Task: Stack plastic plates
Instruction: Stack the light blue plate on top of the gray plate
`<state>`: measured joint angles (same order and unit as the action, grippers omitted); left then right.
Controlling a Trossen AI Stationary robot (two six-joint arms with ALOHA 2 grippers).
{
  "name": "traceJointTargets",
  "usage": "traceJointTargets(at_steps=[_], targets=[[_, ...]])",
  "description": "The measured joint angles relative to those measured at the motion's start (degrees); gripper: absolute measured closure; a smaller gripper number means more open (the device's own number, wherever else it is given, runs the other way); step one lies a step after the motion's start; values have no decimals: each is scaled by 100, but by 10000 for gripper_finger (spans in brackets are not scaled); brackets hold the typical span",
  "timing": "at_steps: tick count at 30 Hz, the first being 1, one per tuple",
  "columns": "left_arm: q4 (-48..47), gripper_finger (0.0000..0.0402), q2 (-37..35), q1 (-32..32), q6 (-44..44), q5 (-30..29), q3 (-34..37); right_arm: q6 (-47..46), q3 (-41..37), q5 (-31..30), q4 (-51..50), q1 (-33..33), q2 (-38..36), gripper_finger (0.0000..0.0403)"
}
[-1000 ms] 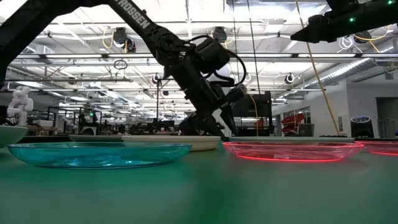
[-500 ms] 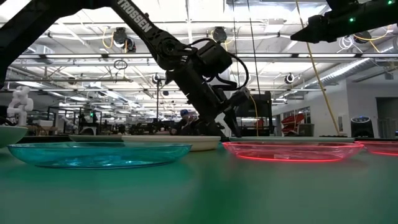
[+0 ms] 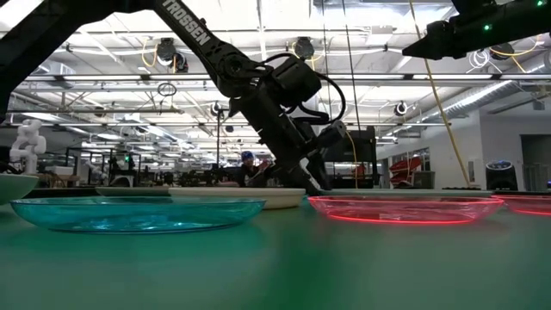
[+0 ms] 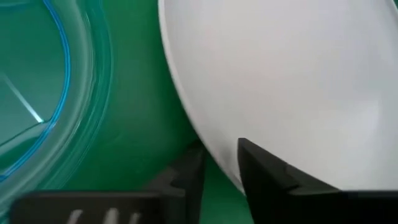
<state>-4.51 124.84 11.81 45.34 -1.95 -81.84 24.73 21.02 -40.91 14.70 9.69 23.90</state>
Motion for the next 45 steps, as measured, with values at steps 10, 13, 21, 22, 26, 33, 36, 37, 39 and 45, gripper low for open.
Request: traceJointTargets(at_steps=[10,13,21,22,26,33,36,37,39,45], targets=[[273,390,0,5,-119,-212,0,-6,0,-1,-4,0,0,227],[283,389,0,47,-109,-225,0,-85,0,-2,-4,0,2,227],[624,389,2,135,-61,-235,0,-102,1,-2,-69,2,2,227],[680,389,2,168,-60,-231,0,-104,0,-2,-90,0,2,227],[812,389,-22,284,-40,-239,0,-107,0,-18,-137,2,2,227],[1018,389,-32,440,21,41,0,-109,0,-528,-193,2,2,227],[1070,389,-192,501,-58,181,4,-109,0,-581,-271,2,0,227],[1081,389,-281,518,-110,198,0,-109,0,-581,-282,2,3,227],[878,389,-517,571,-343,259,0,-113,0,-579,-293,2,2,227],[-546,389,-1526,901,-1435,135,-6,-154,0,-566,-298,2,1,227]])
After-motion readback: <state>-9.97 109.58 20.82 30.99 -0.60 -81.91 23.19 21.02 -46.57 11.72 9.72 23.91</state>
